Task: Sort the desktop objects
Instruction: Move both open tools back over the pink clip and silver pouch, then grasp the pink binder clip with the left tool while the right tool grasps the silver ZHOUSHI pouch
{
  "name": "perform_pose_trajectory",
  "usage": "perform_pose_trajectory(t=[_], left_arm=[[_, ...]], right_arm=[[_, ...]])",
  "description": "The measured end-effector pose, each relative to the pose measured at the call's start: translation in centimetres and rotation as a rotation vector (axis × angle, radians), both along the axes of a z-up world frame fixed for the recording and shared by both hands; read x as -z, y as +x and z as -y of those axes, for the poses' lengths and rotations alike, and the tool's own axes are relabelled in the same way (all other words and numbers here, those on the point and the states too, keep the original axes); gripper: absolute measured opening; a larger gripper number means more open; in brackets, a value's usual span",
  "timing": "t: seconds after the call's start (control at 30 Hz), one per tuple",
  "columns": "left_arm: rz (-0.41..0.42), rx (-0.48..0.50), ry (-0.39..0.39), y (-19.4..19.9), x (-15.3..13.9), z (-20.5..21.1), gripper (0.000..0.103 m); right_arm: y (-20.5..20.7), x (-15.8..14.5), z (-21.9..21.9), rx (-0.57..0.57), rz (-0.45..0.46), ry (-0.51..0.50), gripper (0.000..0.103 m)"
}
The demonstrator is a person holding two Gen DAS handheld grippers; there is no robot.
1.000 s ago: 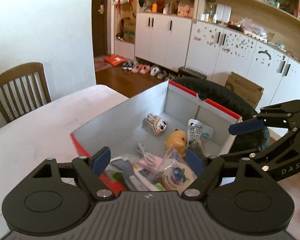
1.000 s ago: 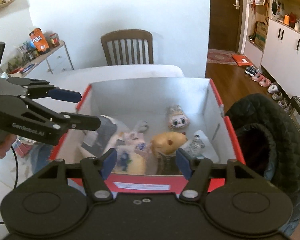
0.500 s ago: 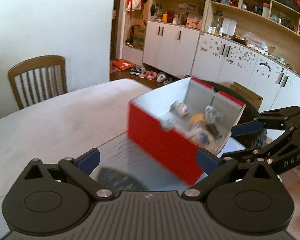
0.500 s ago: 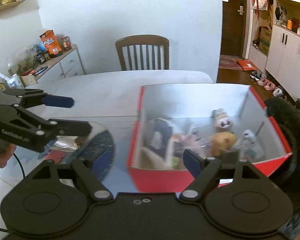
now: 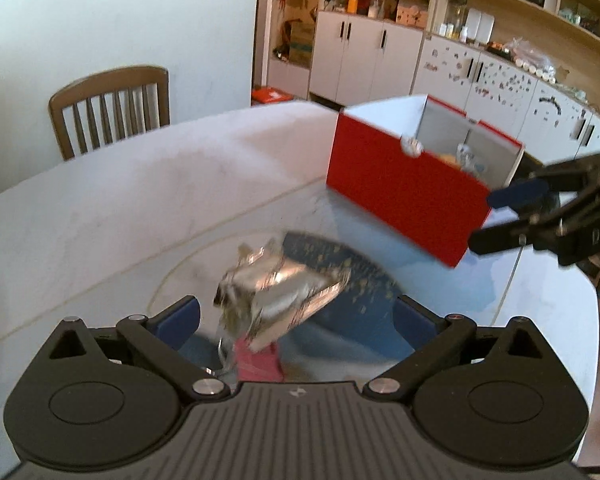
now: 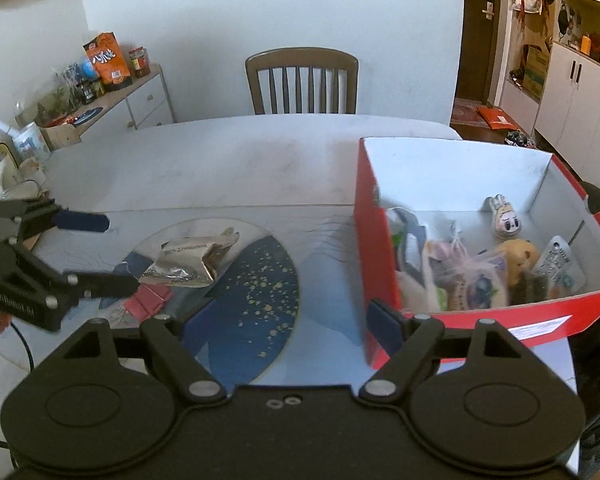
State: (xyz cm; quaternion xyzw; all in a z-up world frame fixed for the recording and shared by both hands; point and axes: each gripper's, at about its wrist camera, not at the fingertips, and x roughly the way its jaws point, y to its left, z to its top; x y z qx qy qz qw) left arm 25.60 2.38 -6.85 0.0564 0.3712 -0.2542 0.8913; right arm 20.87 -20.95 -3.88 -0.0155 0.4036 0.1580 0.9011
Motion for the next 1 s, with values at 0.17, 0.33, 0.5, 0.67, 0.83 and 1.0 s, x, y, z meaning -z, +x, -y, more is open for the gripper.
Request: perform_pose_trajectory(t=[0.17, 0.33, 0.5, 0.67, 0.83, 1.0], left_arm=[[-0.019, 0.001, 0.013, -0.4, 1.9, -0.6, 0.103], [-0.019, -0.005, 0.022, -0.3, 3.3, -1.1, 0.103], [0.012, 0.032, 0.043, -0.4, 4.4, -1.0, 0.103], [0.005, 0.053, 0.044, -0.2, 5.4, -1.1, 0.102], [0.015, 0.058, 0.038, -0.2, 5.9, -1.3, 0.101], [0.008, 0.065, 0.031, 0.2, 6.4, -1.4, 0.088]], right_arm=[[0.5, 0.5, -2.1, -0.012, -0.005, -0.026, 0.081], [1.3, 1.0, -3.9, -0.016, -0.011, -0.031, 0.081], [2.4, 1.4, -5.7, -0.02, -0.016, -0.03, 0.081], [4.1, 2.0, -7.8, -0.007, -0.031, -0.021, 0.081], [6.2, 3.1, -9.8, 0.019, -0.071, 0.002, 0.081], [7.6, 4.5, -11.9, 0.016, -0.115, -0.007, 0.081]])
